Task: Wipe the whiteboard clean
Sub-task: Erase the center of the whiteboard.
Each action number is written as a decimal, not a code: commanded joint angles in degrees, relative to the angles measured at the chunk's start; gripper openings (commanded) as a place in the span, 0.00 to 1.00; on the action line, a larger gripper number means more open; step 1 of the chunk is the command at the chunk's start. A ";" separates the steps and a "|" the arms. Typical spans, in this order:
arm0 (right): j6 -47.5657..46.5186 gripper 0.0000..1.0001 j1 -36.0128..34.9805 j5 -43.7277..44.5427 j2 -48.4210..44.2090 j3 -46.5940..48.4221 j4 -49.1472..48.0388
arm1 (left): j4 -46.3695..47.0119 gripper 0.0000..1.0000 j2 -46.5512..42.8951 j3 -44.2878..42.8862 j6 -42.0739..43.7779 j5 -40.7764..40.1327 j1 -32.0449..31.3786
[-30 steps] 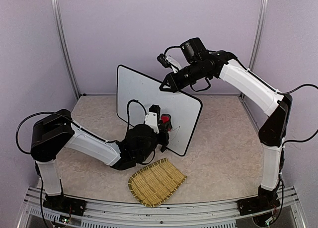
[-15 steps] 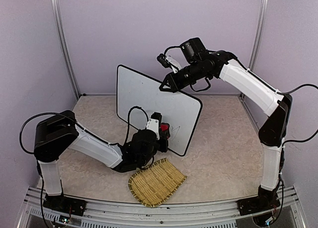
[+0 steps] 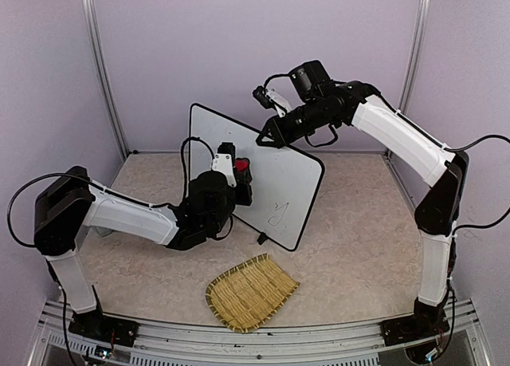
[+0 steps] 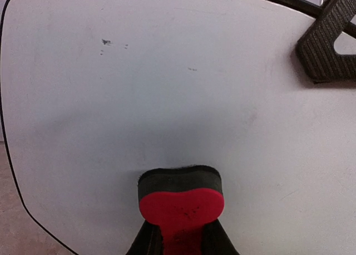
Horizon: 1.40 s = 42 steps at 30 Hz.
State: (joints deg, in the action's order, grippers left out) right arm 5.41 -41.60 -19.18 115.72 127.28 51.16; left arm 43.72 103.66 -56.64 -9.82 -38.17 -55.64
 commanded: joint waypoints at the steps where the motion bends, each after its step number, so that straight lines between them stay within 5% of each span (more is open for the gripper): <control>1: 2.76 0.00 -3.48 -9.38 5.20 -3.77 5.27 | -1.18 0.20 5.98 -1.07 -1.23 1.74 -0.70; 10: 2.75 0.00 -3.47 -9.21 5.30 -3.61 5.34 | 2.14 0.20 11.12 -0.12 -2.64 6.02 -6.62; 20: 2.93 0.00 -3.47 -9.08 5.22 -3.70 5.35 | 9.29 0.20 6.78 3.26 -0.08 10.46 -8.61; 31: 2.73 0.00 -3.55 -8.73 4.54 -4.29 5.35 | 6.71 0.20 4.78 -4.14 6.66 5.84 -8.22; 42: 2.66 0.00 -3.48 -8.75 4.67 -4.17 5.27 | 10.77 0.21 1.52 -2.07 8.16 4.11 -8.38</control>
State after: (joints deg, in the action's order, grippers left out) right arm 4.86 -41.52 -19.81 115.48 126.82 50.87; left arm 49.08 108.55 -57.63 -3.38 -32.47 -64.40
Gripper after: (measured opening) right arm 0.046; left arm 0.210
